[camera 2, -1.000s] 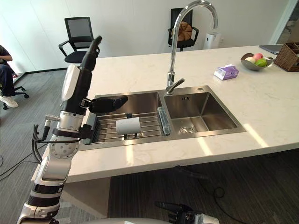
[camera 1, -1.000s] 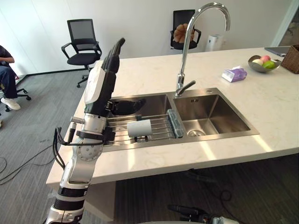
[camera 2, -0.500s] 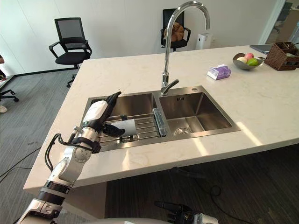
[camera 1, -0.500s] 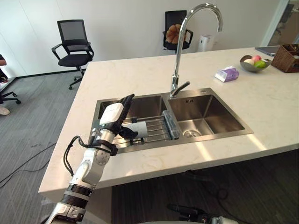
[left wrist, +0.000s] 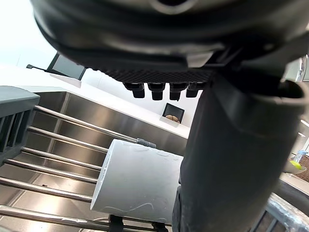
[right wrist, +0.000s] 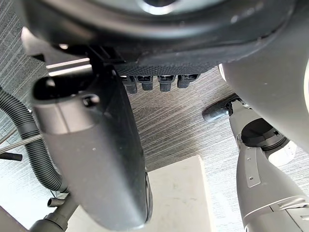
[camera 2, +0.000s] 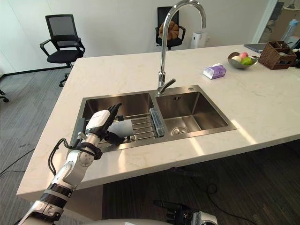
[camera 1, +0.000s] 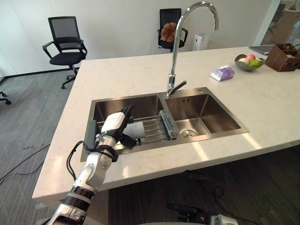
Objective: Walk over to the sink, pick up the cup, carry it to the dishwasher, place the cup inside the dishwasher, then close the dishwasher door
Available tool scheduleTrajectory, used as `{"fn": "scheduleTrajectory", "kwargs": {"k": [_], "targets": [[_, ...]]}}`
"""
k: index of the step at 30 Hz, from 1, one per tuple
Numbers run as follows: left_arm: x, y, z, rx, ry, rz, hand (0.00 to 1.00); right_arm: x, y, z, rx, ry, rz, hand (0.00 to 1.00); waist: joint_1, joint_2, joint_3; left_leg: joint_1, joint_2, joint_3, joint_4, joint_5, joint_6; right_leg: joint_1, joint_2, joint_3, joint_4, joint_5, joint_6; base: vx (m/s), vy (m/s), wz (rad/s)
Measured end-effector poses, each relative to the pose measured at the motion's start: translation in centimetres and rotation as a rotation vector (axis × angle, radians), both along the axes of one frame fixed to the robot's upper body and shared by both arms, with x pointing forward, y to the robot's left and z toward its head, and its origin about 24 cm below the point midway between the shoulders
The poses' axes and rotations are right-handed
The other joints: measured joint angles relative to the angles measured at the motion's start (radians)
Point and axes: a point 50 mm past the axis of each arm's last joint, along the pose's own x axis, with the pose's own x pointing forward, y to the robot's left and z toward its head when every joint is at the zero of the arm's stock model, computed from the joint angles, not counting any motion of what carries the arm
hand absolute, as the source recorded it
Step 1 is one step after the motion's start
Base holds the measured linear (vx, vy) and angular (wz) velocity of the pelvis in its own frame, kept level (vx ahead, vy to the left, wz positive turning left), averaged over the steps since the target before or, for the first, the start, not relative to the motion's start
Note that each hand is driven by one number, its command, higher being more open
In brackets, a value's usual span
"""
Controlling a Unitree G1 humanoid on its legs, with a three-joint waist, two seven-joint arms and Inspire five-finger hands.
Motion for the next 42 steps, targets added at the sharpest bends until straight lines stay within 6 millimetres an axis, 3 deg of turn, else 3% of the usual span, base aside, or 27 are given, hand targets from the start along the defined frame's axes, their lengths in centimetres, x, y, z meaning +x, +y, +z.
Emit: {"fn": "scheduleTrajectory", "kwargs": {"k": [9, 19, 30, 31, 42], "targets": [[1.3, -0.4, -0.2, 0.133, 0.051, -0.014, 1.0, 0.4, 0.0, 0.1, 0.027, 0.009, 0.005, 1.0, -0.025, -0.003, 0.003, 0.008, -0.008, -0.006, -0.007, 0.006, 0.005, 0.008, -0.006, -0.004, -0.003, 0.0, 0.0, -0.03, -0.01, 0.01], [2.5, 0.9, -1.1, 0.238, 0.16, 0.04, 1.0, 1.4, 0.2, 0.4, 0.056, -0.012, 0.019, 1.0, -0.069, -0.008, 0.029, 0.014, -0.011, -0.009, -0.012, 0.007, 0.006, 0.015, -0.007, 0.003, -0.023, 0.015, 0.005, -0.02, -0.008, -0.02], [3.1, 1.3, -1.6, 0.265, 0.221, 0.062, 1.0, 1.7, 0.4, 0.5, 0.06, -0.018, 0.041, 1.0, -0.085, -0.017, 0.035, 0.015, -0.013, -0.014, -0.013, 0.007, 0.006, 0.016, -0.008, 0.008, -0.032, 0.022, 0.005, -0.02, -0.018, -0.02], [3.1, 1.4, -1.6, 0.266, 0.228, 0.073, 0.0, 1.7, 0.4, 0.5, 0.062, -0.02, 0.042, 1.0, -0.092, -0.017, 0.036, 0.015, -0.015, -0.014, -0.013, 0.007, 0.006, 0.016, -0.01, 0.008, -0.032, 0.022, 0.005, -0.04, -0.013, -0.01], [4.6, 2.0, -0.1, 0.278, 0.133, 0.121, 0.0, 2.0, 0.5, 0.6, 0.066, -0.027, 0.044, 1.0, -0.112, -0.019, 0.036, 0.016, -0.019, -0.032, -0.019, 0.007, 0.007, 0.017, -0.011, 0.006, -0.038, 0.025, 0.01, -0.01, -0.018, 0.0]]}}
